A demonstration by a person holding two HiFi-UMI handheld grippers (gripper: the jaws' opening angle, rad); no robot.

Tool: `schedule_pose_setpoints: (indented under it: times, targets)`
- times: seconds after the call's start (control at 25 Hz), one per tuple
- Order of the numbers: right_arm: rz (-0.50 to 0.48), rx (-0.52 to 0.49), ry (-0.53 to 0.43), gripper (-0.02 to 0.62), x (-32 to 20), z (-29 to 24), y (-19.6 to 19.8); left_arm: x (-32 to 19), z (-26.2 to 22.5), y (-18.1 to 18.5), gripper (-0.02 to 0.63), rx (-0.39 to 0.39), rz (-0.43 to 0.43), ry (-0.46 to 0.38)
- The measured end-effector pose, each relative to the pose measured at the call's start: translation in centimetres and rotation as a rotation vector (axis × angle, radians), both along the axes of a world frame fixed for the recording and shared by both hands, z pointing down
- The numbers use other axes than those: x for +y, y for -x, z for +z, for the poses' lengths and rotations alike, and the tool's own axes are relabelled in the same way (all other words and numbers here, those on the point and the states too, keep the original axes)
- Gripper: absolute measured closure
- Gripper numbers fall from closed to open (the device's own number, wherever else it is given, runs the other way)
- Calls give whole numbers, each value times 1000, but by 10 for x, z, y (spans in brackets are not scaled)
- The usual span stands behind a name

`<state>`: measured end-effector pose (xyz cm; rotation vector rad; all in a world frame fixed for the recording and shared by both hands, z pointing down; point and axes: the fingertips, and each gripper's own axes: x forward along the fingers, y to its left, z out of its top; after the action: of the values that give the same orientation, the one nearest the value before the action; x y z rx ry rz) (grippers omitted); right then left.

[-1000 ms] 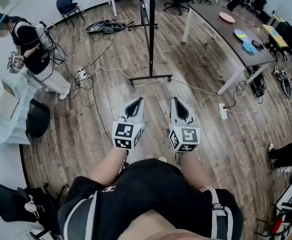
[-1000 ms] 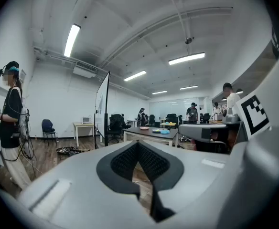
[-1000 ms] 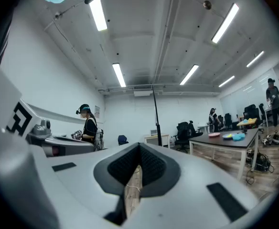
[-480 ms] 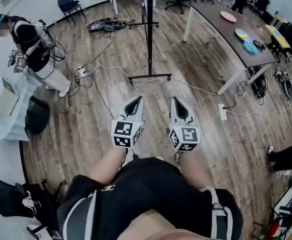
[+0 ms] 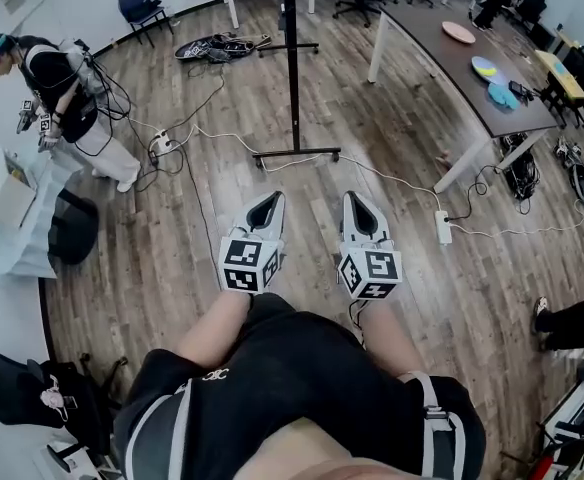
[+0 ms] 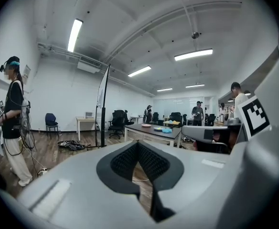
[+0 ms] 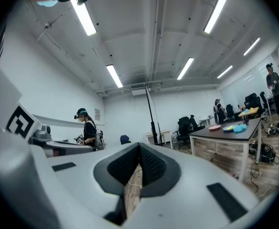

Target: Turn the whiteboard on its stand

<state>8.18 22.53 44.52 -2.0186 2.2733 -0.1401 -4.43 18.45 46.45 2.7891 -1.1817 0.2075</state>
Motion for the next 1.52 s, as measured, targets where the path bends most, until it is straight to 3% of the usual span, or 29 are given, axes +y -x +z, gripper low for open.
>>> schedule_pose_setpoints:
  times: [0.4,0.76,1.52]
  targets:
    - [9,16,-1,589,-26,2,-33,-25,-5,-38,597,-7,24,-33]
    - [-9,39,2,589,-81,5,-42,-80,0,-50,597,8,22,-28]
    - [-64,44,81,589,-301,19,-25,-292,23,-32,597,22,-28,84]
